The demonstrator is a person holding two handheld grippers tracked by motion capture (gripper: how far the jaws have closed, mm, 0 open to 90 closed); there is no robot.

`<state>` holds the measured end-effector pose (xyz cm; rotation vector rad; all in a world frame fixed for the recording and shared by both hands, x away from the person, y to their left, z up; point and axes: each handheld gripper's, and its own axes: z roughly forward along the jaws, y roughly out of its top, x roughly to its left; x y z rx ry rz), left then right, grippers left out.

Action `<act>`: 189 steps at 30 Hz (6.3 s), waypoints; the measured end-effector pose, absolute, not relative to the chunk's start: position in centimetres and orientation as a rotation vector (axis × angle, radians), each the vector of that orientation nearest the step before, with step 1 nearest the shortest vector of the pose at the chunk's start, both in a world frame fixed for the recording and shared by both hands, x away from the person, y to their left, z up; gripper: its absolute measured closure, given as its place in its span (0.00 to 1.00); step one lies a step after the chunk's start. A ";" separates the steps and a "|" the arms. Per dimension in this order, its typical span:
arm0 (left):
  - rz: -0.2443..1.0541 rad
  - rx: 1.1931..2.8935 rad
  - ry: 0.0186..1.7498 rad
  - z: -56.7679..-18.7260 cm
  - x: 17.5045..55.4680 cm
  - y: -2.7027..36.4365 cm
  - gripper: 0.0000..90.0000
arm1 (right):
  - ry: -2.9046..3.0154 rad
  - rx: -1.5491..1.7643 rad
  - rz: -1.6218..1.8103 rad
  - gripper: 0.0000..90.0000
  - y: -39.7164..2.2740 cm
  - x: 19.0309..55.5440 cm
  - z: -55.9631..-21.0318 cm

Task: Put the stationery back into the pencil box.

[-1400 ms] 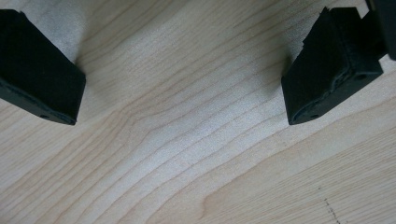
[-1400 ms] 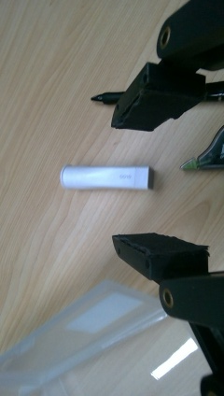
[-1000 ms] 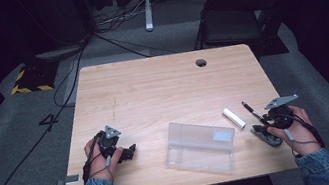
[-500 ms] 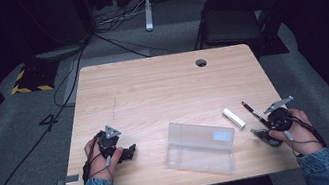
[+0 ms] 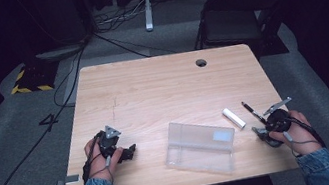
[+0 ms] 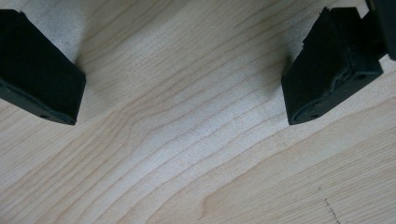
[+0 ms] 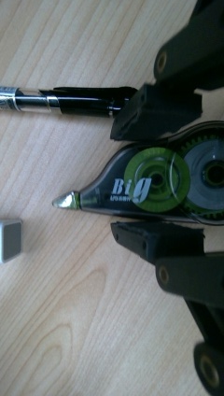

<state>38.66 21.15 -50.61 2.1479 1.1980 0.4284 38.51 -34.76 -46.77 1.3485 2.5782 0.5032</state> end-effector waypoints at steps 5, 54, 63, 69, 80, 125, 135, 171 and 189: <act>0.428 2.148 1.198 -50.6 38.7 21.1 0.00 | 2.564 1.372 0.506 0.59 -34.7 38.5 -46.8; 0.429 2.149 1.198 -50.6 38.7 21.2 0.00 | 2.564 1.134 0.817 0.60 -29.9 34.9 -39.2; 0.429 2.148 1.198 -50.6 38.7 21.1 0.00 | 2.600 1.051 0.863 0.60 -28.1 34.2 -38.6; 0.429 2.148 1.198 -50.6 38.7 21.1 0.00 | 2.636 0.976 0.903 0.60 -26.5 33.8 -38.2; 0.429 2.149 1.198 -50.6 38.7 21.1 0.00 | 2.688 0.869 0.920 0.60 -23.8 33.5 -38.2; 0.429 2.148 1.198 -50.6 38.7 21.2 0.00 | 2.919 0.686 0.773 0.60 -18.5 34.2 -43.8; 0.429 2.148 1.198 -50.6 38.7 21.1 0.00 | 2.946 0.668 0.743 0.60 -18.2 34.2 -44.5; 0.428 2.148 1.198 -50.6 38.7 21.1 0.00 | 3.073 0.674 0.715 0.59 -18.0 34.6 -46.3; 0.428 2.148 1.198 -50.6 38.7 21.1 0.00 | 3.052 0.703 0.781 0.56 -18.4 34.7 -45.6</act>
